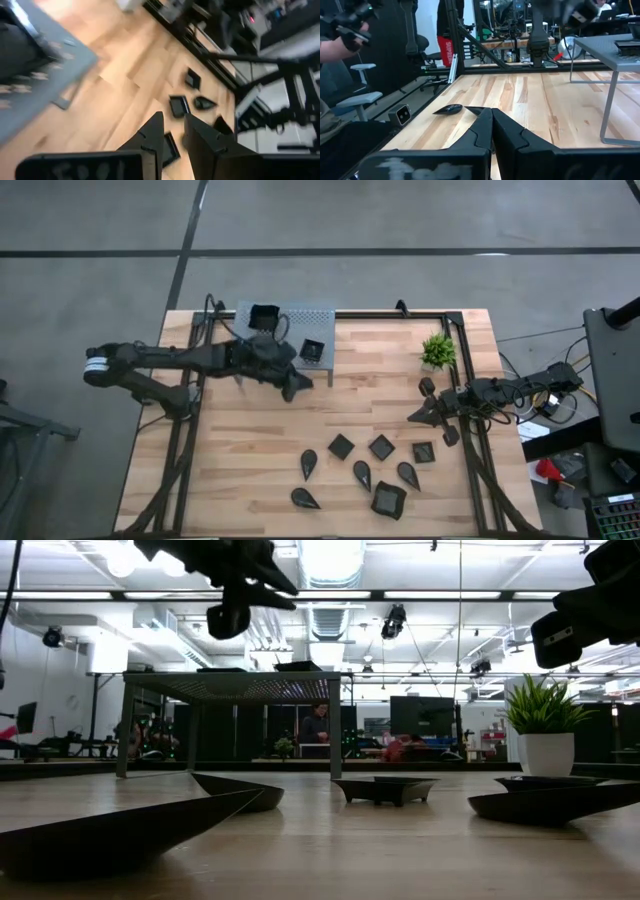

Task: Pick & Place Mini shaped plates
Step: Put the black leaf-shaped plate on the shelf

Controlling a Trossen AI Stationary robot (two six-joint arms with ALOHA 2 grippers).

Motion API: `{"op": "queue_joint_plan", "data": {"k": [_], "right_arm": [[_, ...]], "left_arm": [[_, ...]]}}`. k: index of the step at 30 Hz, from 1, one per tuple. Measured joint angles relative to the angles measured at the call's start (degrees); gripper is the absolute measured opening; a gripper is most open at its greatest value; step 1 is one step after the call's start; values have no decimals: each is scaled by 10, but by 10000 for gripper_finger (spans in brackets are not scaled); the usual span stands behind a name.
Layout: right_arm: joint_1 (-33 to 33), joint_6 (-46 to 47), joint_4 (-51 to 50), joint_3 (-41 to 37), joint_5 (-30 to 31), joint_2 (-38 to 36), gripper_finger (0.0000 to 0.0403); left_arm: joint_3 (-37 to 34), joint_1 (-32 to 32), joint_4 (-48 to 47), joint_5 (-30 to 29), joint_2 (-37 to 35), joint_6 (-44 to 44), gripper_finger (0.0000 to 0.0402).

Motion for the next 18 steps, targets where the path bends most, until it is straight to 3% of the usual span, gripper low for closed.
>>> {"op": "queue_joint_plan", "data": {"k": [6,18], "right_arm": [[0,0,0,0,0,0,8],[0,0,0,0,0,0,8]], "left_arm": [[-1,-84,-1,-27,0,-19,69],[-44,-235,-2,-172,1,-132,69]]}}
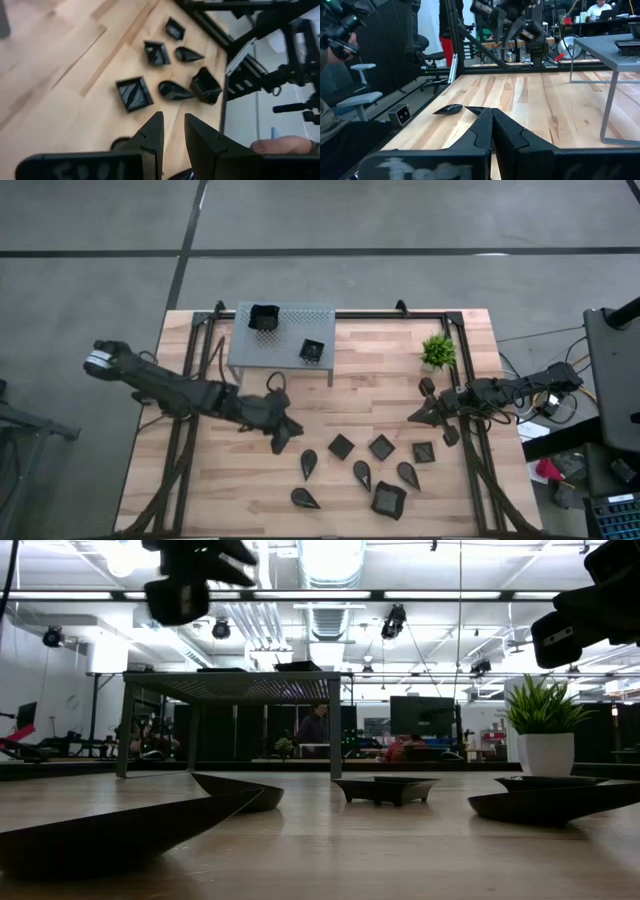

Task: Pick & Place Mini shaped plates
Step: Put the black leaf-shaped plate on the shelf

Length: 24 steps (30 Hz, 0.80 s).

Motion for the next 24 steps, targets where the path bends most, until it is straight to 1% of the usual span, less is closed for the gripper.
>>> {"op": "queue_joint_plan", "data": {"k": [3,6,10,13,15,18,24], "right_arm": [[0,0,0,0,0,0,8],[0,0,0,0,0,0,8],[0,0,0,0,0,0,8],[0,0,0,0,0,0,8],[0,0,0,0,0,0,8],[0,0,0,0,0,0,8],[0,0,0,0,0,0,8]], "left_arm": [[-29,-16,2,-39,5,-51,69],[-59,-23,7,-56,21,-99,69],[-89,-31,54,-56,57,-149,69],[-100,-36,121,-55,91,-152,69],[-101,-38,147,-48,116,-152,69],[-102,-39,153,-30,149,-166,69],[-102,-42,161,-17,189,-193,69]]}}
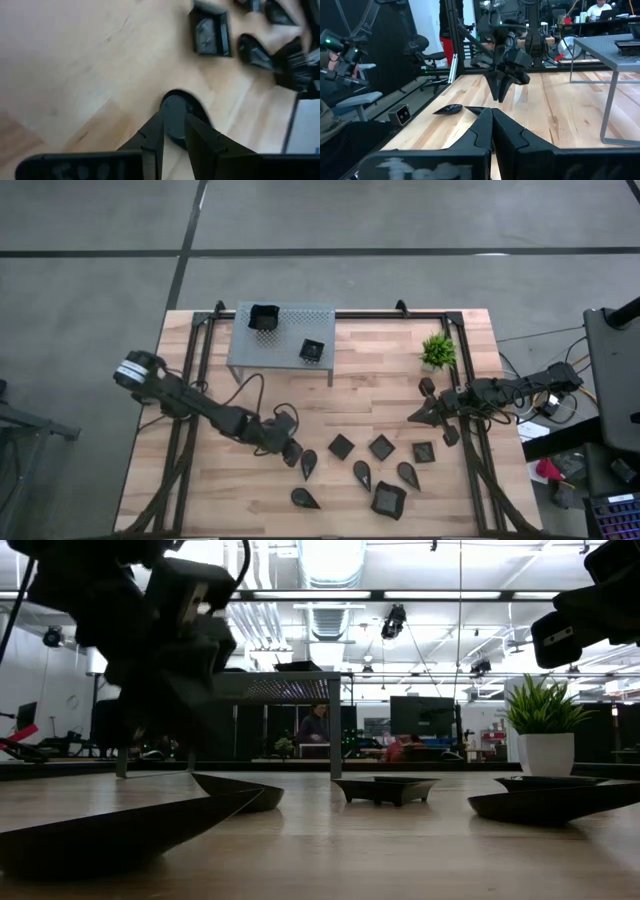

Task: Pick & Place Mini shaped plates
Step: Put the black leaf-shaped plate on the shelf

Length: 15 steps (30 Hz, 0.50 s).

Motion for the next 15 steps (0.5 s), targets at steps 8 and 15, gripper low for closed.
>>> {"op": "queue_joint_plan", "data": {"k": [8,15], "right_arm": [[0,0,0,0,0,0,8],[0,0,0,0,0,0,8]], "left_arm": [[14,-17,5,2,40,-11,69],[17,-23,6,2,44,-21,69]]}}
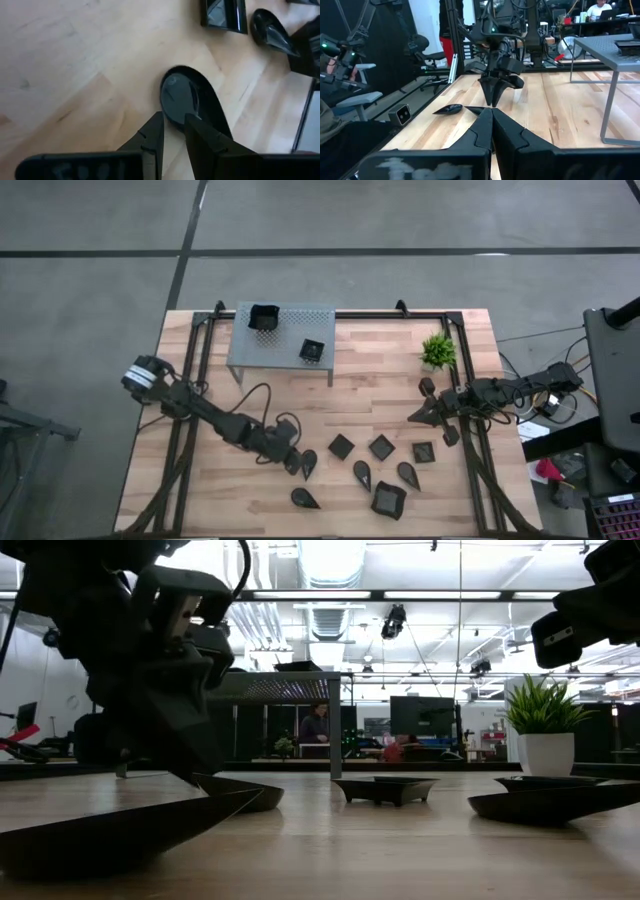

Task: Pick & Place Mini shaped plates
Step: Put the black leaf-shaped plate on the shelf

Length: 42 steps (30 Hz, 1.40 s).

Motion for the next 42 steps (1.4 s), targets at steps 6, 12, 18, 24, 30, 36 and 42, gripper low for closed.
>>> {"op": "queue_joint_plan", "data": {"k": [6,12,18,24,30,36,42], "right_arm": [[0,0,0,0,0,0,8],[0,0,0,0,0,0,8],[0,0,0,0,0,0,8],[0,0,0,0,0,0,8],[0,0,0,0,0,0,8],[0,0,0,0,0,0,8],[0,0,0,0,0,0,8]], "left_arm": [[1,-8,0,12,8,-16,69],[4,-11,16,13,21,-27,69],[4,-12,33,13,22,-26,69],[4,-9,35,14,22,-26,69],[4,-6,51,15,38,-30,69],[4,-5,65,19,47,-30,69],[4,-1,67,18,46,-25,68]]}}
